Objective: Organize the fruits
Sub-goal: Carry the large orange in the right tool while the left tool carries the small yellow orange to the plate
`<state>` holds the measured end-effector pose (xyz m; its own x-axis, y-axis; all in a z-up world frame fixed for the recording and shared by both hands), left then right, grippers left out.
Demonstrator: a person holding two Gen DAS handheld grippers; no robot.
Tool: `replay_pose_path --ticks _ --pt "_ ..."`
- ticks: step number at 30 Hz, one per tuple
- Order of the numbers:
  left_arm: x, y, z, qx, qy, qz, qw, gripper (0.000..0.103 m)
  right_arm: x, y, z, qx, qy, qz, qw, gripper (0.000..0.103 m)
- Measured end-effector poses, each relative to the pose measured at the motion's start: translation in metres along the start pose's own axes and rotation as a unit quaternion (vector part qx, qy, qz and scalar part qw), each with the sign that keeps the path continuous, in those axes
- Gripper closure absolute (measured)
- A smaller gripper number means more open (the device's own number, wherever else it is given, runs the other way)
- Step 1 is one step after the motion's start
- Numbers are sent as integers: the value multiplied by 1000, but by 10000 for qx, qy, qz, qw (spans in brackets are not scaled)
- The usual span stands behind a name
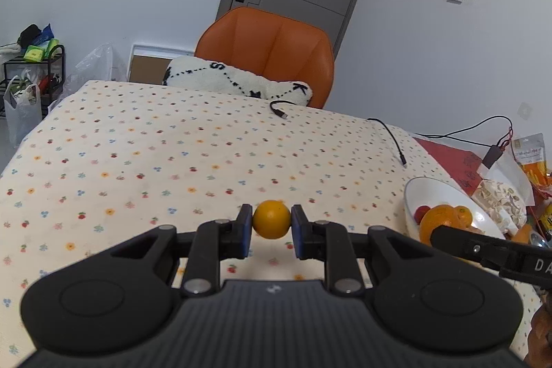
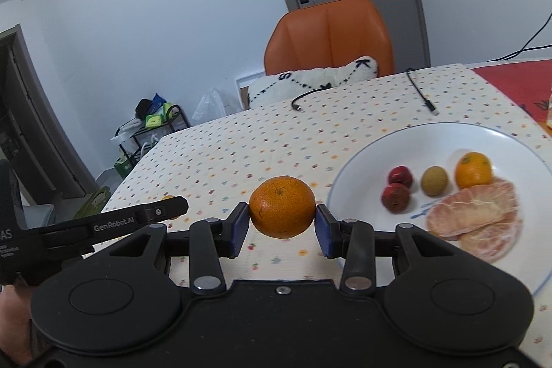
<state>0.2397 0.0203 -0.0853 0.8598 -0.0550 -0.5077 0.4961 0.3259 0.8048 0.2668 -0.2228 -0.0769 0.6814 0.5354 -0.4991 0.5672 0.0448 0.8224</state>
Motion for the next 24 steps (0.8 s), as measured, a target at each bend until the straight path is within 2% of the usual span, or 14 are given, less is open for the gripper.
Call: replay_pose_path --ticks 20,24 --pt "-2 -2 49 218 -422 -8 9989 81 -15 -2 43 401 -563 36 9976 63" --pt "-2 -3 60 290 -500 -11 9983 81 -18 -4 48 447 -648 84 9969 58"
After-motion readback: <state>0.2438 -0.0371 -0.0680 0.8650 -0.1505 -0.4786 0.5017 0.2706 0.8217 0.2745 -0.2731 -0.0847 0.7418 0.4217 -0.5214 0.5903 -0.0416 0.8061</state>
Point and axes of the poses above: each gripper's, at about its wrist camera, not at the fingertips, and x roughly the way its jaws point, z to its right, y to its top, the point moved 1 cm from there along x, roughly the way its jaws point, and after that the axes turned 2 degrees about -x, right-handed, at the moved point
